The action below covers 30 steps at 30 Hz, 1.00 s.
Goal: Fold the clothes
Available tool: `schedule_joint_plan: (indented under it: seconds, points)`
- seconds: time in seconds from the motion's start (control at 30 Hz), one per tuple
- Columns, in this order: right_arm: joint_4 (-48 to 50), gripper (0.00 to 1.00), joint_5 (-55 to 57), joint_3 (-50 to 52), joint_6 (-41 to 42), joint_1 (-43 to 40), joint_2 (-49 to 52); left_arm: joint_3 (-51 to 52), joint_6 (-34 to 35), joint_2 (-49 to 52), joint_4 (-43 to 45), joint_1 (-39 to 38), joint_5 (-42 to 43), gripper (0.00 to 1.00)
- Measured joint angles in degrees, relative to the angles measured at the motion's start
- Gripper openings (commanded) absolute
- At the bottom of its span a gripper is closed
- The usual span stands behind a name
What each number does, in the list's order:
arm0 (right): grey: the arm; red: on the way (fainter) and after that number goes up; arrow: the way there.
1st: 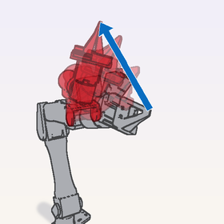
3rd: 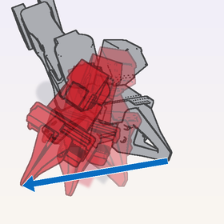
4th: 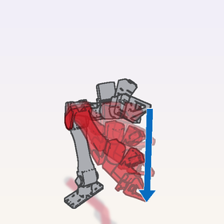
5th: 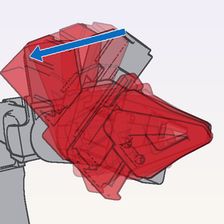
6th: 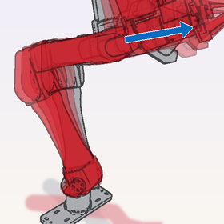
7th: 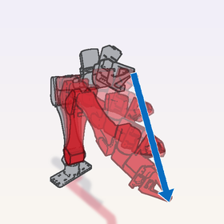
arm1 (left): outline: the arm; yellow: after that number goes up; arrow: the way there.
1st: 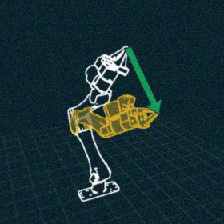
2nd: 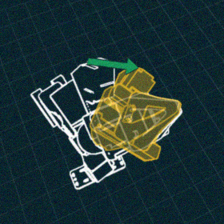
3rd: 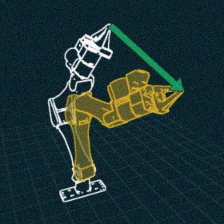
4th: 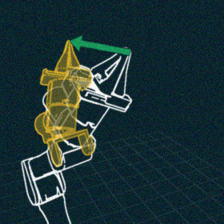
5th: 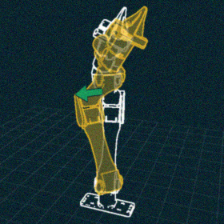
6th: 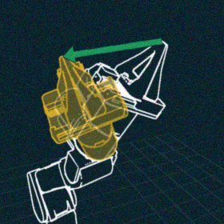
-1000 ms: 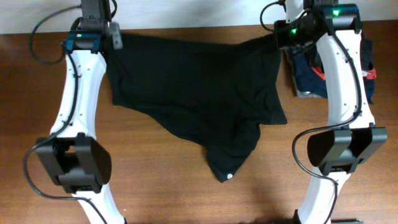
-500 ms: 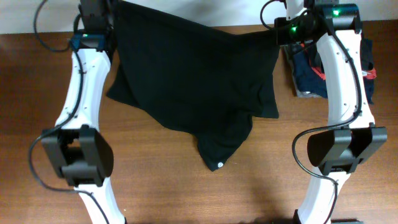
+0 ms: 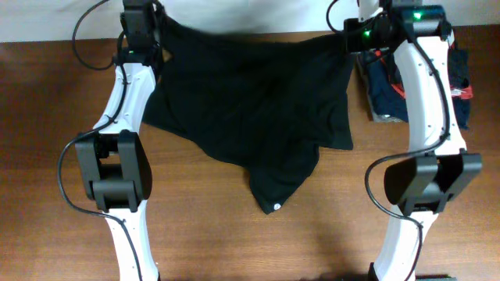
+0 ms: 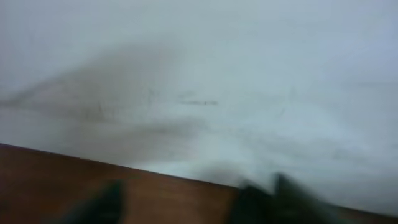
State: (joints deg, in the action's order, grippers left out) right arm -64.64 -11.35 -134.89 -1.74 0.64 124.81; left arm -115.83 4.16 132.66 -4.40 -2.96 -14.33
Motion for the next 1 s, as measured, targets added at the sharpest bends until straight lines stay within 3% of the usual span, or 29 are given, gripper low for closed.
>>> schedule_joint_plan:
  seconds: [0.17,0.2,0.27,0.3,0.33,0.5,0.7,0.83,1.0]
  points:
    - [0.22,0.08,0.39,0.02,0.02,0.00,3.54,-0.20,-0.72,0.00,-5.90,-0.15,-0.04,0.99]
    - [0.24,0.25,0.44,0.02,0.02,0.00,3.93,-0.44,-1.01,0.00,-9.18,-0.15,0.00,0.99]
    - [0.48,0.79,0.70,0.02,0.13,0.00,4.28,-0.63,-1.33,0.00,-16.52,-0.15,-0.04,0.99]
    - [0.68,0.91,0.85,0.02,0.22,0.00,4.31,-0.57,-1.53,0.00,-20.59,-0.15,0.02,0.99]
    - [0.74,0.95,0.83,0.02,0.15,0.00,4.31,-0.63,-1.57,0.00,-24.65,-0.15,0.00,0.99]
    - [3.26,0.99,0.98,0.00,0.11,-0.26,4.31,-0.63,-1.62,-1.20,-42.73,-0.13,0.02,0.99]
    - [-3.82,0.99,-1.18,0.00,0.46,-1.31,4.28,-0.52,-1.79,-5.33,-58.93,1.16,0.57,0.99]
    - [-10.51,0.99,-3.76,0.00,0.46,-1.42,4.28,0.04,-1.77,-6.51,-61.07,3.56,1.36,0.99]
    - [-15.26,0.97,-5.68,0.00,0.13,-1.11,4.26,4.63,-4.20,-6.56,-55.21,6.51,4.61,0.98]
